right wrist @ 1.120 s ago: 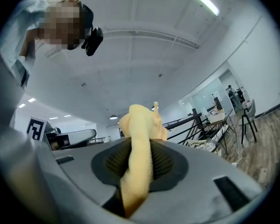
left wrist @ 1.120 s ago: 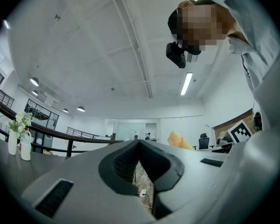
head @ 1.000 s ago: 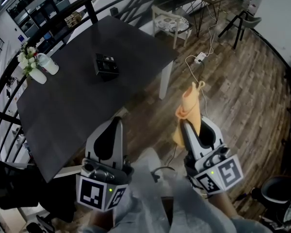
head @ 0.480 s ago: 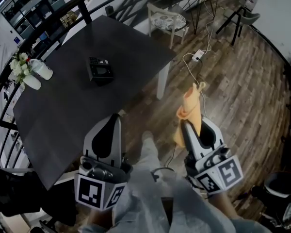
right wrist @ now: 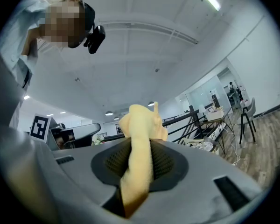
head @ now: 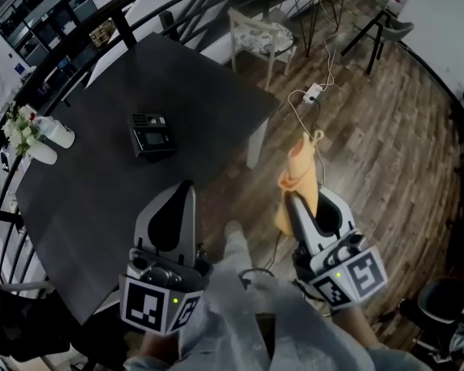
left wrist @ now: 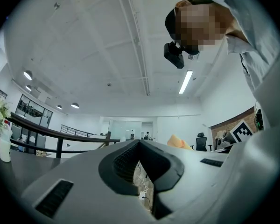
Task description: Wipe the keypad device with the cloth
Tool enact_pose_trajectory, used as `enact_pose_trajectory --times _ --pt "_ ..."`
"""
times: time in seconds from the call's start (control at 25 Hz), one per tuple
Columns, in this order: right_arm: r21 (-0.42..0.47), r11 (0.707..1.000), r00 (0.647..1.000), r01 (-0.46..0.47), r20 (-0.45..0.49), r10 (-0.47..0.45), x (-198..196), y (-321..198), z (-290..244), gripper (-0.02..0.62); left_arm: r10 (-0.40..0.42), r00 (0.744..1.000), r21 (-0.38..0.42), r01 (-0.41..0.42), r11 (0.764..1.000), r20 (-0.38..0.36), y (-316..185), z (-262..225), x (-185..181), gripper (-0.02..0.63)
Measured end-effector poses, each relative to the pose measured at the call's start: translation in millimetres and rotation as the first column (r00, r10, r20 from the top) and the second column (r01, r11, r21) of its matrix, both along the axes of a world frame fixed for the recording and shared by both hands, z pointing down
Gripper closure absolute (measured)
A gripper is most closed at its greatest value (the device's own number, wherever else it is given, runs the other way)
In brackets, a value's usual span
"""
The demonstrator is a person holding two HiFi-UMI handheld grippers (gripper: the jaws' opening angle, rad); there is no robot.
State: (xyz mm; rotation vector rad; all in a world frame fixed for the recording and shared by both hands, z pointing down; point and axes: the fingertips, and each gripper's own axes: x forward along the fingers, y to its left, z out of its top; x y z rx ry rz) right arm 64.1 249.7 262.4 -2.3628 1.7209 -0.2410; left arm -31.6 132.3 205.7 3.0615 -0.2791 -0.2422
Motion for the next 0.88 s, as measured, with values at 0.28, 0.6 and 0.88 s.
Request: enact_pose_trajectory --times 0.28,0.6,0.88 --pt "-0.003 1.0 1.0 -0.019 -0.002 0.019 35 -45 -7 0.495 -0.006 1.0 -0.011 0.006 1.0 -0.003 -47 -6 31 0.603" --pt "-0.018 0.999 0.999 -0.031 -0.022 0.031 67 -97 -15 0.495 0.008 1.0 0.05 -0.007 0.999 -0.017 -94 -22 58 0.603" --pt "-0.058 0.998 1.0 -0.001 -0.02 0.0 82 -140 1 0.495 -0.032 0.999 0.047 0.033 0.998 -0.027 -139 -14 67 0.603"
